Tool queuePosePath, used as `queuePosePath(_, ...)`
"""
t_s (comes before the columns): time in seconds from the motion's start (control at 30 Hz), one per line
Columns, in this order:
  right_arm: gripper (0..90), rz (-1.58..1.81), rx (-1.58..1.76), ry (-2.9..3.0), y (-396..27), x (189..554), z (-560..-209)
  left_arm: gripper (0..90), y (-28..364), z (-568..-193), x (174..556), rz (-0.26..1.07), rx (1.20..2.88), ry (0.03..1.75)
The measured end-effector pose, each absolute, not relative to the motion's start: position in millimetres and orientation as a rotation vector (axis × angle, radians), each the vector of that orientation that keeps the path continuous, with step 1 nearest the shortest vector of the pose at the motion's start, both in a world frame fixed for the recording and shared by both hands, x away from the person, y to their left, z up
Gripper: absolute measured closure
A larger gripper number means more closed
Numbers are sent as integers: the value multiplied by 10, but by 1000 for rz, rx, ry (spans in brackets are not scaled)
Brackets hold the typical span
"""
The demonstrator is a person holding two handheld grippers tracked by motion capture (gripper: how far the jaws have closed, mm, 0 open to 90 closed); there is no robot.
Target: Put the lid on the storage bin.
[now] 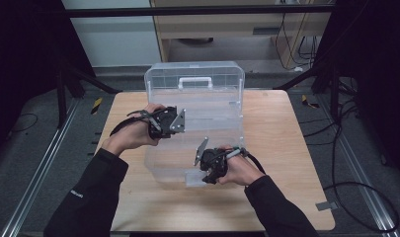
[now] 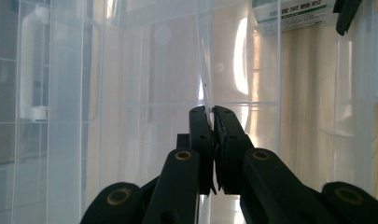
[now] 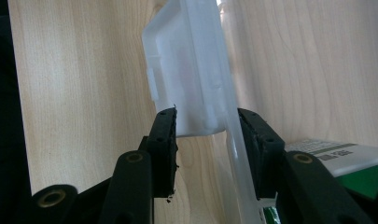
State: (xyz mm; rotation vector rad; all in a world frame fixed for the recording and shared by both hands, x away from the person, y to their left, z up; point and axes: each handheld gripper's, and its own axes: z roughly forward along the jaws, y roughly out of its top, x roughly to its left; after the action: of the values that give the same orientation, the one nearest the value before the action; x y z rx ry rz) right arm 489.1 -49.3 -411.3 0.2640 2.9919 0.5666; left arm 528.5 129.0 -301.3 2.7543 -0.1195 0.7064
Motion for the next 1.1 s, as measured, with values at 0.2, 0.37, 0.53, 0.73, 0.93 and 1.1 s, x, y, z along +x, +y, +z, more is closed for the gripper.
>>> queuePosePath(0.2,596,557,276,2985,-495,4871,-4101,856,1320,-2999,5250,722,2798,-173)
queuePosePath(0.37,595,574,275,2974,-498,4865,-4108,855,1330,-3070,5191,678,2743,-117)
queuePosePath(0.53,584,577,270,2962,-497,4852,-4112,854,1341,-3097,5151,654,2739,-118)
queuePosePath(0.73,569,571,258,2938,-495,4817,-4108,849,1332,-3123,5111,638,2745,-112)
queuePosePath(0.93,576,642,273,2853,-552,4750,-4057,843,1356,-3130,5119,633,2727,-121)
queuePosePath(1.1,594,858,374,2812,-734,4727,-3908,841,1342,-3125,5123,630,2736,-115)
